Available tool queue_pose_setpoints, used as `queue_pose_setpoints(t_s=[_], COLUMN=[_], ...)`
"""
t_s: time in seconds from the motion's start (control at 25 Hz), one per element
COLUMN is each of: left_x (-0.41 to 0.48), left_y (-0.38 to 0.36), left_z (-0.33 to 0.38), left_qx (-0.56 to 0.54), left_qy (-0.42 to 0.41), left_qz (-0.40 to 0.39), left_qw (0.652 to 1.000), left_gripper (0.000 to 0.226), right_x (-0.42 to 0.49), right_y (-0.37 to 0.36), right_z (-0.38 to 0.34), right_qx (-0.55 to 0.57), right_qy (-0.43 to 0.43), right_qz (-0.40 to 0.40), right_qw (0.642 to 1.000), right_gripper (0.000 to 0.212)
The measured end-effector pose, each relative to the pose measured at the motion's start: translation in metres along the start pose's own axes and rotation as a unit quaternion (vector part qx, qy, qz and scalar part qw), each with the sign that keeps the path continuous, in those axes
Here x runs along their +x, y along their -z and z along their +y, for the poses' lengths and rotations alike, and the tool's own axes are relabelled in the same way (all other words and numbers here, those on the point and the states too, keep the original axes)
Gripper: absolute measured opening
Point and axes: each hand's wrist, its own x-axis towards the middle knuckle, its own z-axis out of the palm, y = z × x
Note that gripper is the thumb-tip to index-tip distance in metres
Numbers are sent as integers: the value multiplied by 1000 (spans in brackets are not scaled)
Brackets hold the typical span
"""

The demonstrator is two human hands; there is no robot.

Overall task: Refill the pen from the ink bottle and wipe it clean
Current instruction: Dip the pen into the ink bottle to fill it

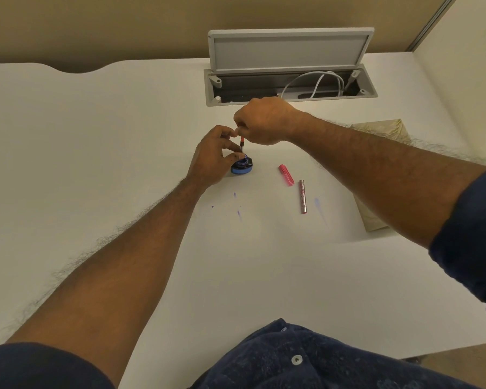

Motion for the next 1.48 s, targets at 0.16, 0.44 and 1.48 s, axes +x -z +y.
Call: queue_pose_setpoints(t_s=[0.16,0.44,1.48], left_x=[0,-1,-3], left_y=[-1,-2,0], left_z=[0,-1,2], left_qx=[12,0,-9], left_qy=[6,1,-9], left_qz=[0,8,4], left_qw=[1000,1000,1000], left_gripper=[19,18,16], right_x=[0,0,0], right_y=[-2,11,7], right_z=[-1,4,3], right_qx=[-9,34,39], right_qy=[-5,6,0], right_qz=[1,3,-9], right_qw=[1000,999,999], right_gripper=[37,27,21])
